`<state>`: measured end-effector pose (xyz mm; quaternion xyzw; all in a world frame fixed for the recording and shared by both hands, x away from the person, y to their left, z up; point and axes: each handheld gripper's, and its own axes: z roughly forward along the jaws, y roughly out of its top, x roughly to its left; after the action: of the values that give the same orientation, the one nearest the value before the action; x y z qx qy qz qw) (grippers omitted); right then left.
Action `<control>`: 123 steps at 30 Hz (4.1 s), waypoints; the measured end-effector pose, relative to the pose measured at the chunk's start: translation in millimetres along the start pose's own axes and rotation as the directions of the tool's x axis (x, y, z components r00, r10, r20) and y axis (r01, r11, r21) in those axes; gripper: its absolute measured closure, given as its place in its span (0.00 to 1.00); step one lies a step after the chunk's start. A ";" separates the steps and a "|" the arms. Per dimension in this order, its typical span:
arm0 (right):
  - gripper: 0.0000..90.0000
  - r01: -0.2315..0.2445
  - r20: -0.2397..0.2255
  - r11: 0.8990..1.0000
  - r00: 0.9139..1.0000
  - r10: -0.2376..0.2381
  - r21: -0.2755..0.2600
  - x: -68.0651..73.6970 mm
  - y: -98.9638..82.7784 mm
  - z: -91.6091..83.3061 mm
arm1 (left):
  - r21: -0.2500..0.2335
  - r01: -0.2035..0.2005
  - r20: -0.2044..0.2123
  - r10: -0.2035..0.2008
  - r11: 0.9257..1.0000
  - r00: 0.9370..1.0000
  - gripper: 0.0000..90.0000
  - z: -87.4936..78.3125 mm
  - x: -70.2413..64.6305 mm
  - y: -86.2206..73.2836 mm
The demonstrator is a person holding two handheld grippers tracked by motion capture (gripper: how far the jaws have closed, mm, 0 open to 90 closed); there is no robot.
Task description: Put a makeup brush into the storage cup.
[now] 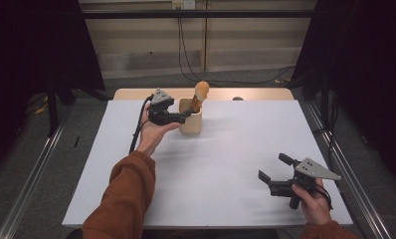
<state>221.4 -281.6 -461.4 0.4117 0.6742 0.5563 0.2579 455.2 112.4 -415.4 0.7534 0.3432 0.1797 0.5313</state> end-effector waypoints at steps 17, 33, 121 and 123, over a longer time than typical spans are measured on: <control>0.00 -0.001 0.005 1.000 1.000 0.001 0.000 -0.3 0.6 0.9 | -0.039 0.028 0.034 -0.027 0.999 0.999 0.03 -29.7 -2.3 0.8; 0.00 0.005 0.023 1.000 1.000 -0.005 -0.009 1.6 1.3 -5.6 | -0.057 0.005 0.026 -0.004 0.998 1.000 0.04 -58.3 -8.6 1.4; 0.00 0.031 0.020 0.999 0.999 -0.031 -0.010 6.2 3.2 -2.0 | -0.120 0.012 -0.108 -0.025 0.993 0.994 0.04 -219.3 -39.5 -110.8; 0.00 0.030 0.020 0.999 0.999 -0.030 -0.009 6.2 3.0 -2.4 | -0.120 0.007 -0.108 -0.020 0.993 0.994 0.04 -220.4 -40.1 -110.8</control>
<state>217.1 -277.6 -457.3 0.4056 0.6751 0.5514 0.2750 250.9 255.4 -432.3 0.7070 0.3656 0.2371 0.5571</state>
